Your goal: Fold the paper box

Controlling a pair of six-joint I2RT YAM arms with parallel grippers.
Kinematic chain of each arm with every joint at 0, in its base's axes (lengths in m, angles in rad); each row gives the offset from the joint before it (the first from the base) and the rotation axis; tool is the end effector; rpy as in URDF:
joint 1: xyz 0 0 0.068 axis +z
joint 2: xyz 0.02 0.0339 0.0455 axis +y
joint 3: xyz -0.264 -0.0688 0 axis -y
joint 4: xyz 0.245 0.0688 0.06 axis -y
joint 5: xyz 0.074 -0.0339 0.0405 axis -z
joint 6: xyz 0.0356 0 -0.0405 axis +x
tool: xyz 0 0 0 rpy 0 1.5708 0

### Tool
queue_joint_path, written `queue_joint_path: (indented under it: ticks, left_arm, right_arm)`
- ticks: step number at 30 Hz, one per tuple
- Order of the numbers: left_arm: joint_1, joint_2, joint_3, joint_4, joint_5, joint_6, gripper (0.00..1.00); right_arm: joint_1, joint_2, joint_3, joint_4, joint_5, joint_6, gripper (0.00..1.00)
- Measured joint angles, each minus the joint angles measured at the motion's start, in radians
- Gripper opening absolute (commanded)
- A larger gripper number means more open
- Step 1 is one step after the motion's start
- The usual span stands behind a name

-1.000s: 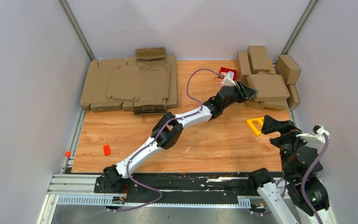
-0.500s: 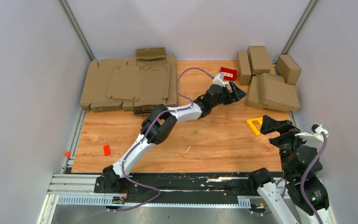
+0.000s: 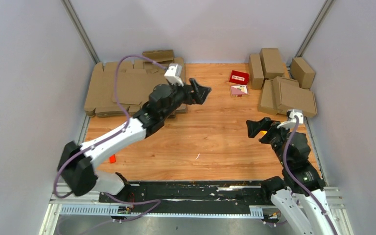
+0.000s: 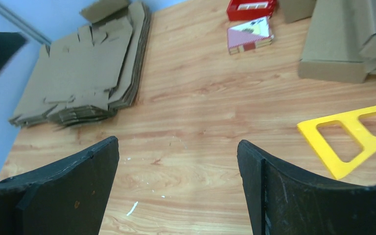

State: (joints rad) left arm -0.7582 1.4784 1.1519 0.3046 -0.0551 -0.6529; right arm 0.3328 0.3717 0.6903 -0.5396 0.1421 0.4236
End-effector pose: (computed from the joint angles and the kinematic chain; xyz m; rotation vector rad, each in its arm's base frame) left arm 0.2602 -0.2437 0.3522 0.0436 1.6950 -1.0397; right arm 0.0910 0.0261 0.3192 0.1847 1.7992 0.4141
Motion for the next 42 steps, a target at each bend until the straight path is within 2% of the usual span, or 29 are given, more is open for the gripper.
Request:
queue_joint_path:
  ticks: [3,6,12,16,21,28,31,34,38,42]
  left_arm:
    - [-0.004,-0.204,-0.154,-0.062,-0.069,0.108,1.0]
    - [0.008,-0.347,-0.301,-0.137,-0.141,0.203,1.0]
    - [0.037,-0.616,-0.623,-0.212,-0.306,0.311,1.0]
    - [0.097,-0.721,-0.78,-0.161,-0.423,0.38,1.0]
    - [0.2,-0.69,-0.802,-0.101,-0.531,0.466,1.0]
    - [0.347,-0.642,-0.93,0.134,-0.566,0.565,1.0]
    - [0.411,-0.583,-0.977,0.259,-0.54,0.596,1.0]
    - [0.504,-0.458,-0.99,0.359,-0.513,0.6,1.0]
    - [0.571,-0.354,-0.99,0.415,-0.468,0.616,0.97]
    - [0.59,-0.304,-0.947,0.425,-0.418,0.626,0.92]
  right_arm:
    - [0.0,0.0,-0.097,0.087,-0.051,-0.011,0.91]
    - [0.0,0.024,-0.181,0.185,-0.084,-0.026,1.0]
    - [0.0,0.096,-0.301,0.362,-0.071,-0.061,1.0]
    - [0.0,0.173,-0.395,0.523,-0.024,-0.149,1.0]
    - [0.0,0.286,-0.476,0.748,0.034,-0.268,1.0]
    - [-0.054,0.519,-0.47,0.969,0.118,-0.383,1.0]
    - [-0.119,0.639,-0.436,1.03,0.129,-0.435,1.0]
    - [-0.157,0.735,-0.447,1.123,0.134,-0.466,0.98]
    - [-0.173,0.823,-0.461,1.196,0.136,-0.515,0.9]
    - [-0.207,0.843,-0.47,1.259,0.116,-0.531,0.9]
